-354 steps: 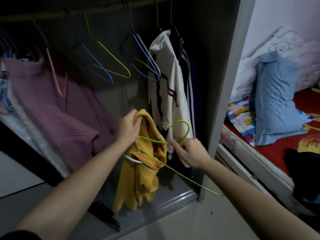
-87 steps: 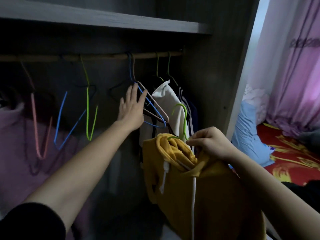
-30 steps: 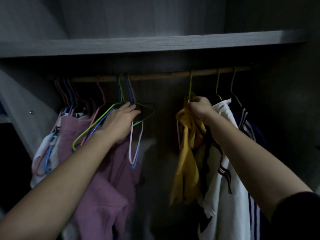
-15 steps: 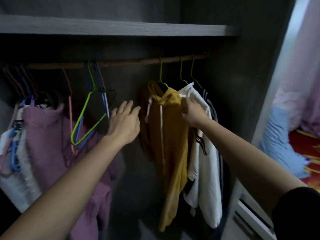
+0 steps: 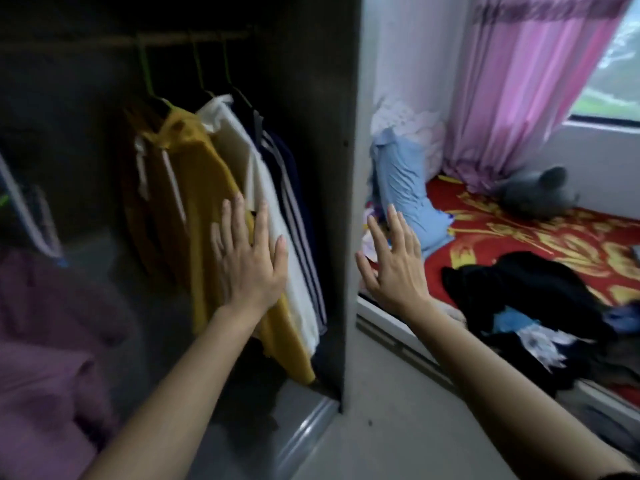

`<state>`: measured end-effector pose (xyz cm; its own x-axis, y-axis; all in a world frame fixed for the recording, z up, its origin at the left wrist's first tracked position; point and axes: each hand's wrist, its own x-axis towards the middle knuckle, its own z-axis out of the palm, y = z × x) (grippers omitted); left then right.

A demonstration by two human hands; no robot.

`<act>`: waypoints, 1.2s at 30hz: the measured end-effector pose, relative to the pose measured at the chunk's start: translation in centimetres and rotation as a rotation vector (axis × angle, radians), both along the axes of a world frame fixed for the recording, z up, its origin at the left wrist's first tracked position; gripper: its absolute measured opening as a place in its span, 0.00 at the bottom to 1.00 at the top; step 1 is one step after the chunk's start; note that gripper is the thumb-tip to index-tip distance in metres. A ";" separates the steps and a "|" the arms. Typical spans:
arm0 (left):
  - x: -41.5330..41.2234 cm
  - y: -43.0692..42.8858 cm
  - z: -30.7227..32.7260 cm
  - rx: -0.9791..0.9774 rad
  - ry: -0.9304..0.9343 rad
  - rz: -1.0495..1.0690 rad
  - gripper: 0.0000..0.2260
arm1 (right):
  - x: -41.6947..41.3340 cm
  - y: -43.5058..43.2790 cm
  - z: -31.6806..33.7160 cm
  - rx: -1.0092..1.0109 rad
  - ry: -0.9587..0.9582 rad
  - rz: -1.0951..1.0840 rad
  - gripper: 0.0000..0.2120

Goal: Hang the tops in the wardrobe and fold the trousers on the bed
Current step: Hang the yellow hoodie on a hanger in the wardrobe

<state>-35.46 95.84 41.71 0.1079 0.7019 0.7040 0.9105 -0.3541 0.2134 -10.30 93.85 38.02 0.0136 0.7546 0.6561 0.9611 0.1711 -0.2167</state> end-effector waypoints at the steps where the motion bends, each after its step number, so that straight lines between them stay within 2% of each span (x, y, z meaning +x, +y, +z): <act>1: 2.3 -0.3 -0.7 -0.026 0.004 -0.027 0.28 | 2.0 -1.2 -1.0 -0.030 0.000 -0.033 0.31; 9: 24.5 -2.0 -3.9 -0.180 0.099 -0.289 0.31 | 21.9 -10.6 -5.1 -0.169 0.034 -0.358 0.34; 14: 41.7 -5.4 -6.0 -0.196 0.177 -0.576 0.32 | 34.6 -19.8 -6.8 -0.233 0.062 -0.668 0.37; 18: 53.8 -11.5 -7.6 -0.191 0.266 -0.897 0.32 | 39.8 -29.8 -8.5 -0.233 0.164 -0.963 0.39; 23: 63.3 -22.7 -9.1 -0.170 0.340 -1.288 0.31 | 39.5 -43.9 -10.3 -0.181 0.321 -1.374 0.41; 28: 64.3 -31.9 -10.7 -0.214 0.376 -1.614 0.32 | 32.8 -53.2 -11.1 -0.236 0.412 -1.750 0.40; 32: 62.1 -33.3 -11.9 -0.239 0.395 -1.762 0.32 | 28.0 -53.8 -10.6 -0.279 0.393 -1.924 0.41; 36: 60.5 -29.2 -13.2 -0.250 0.407 -1.791 0.32 | 25.7 -49.5 -10.9 -0.284 0.377 -1.940 0.41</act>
<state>25.01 66.67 28.56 0.8628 -0.3570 0.3580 -0.4677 -0.8326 0.2967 15.35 44.32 27.10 0.8747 -0.3717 0.3111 -0.3045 -0.9208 -0.2438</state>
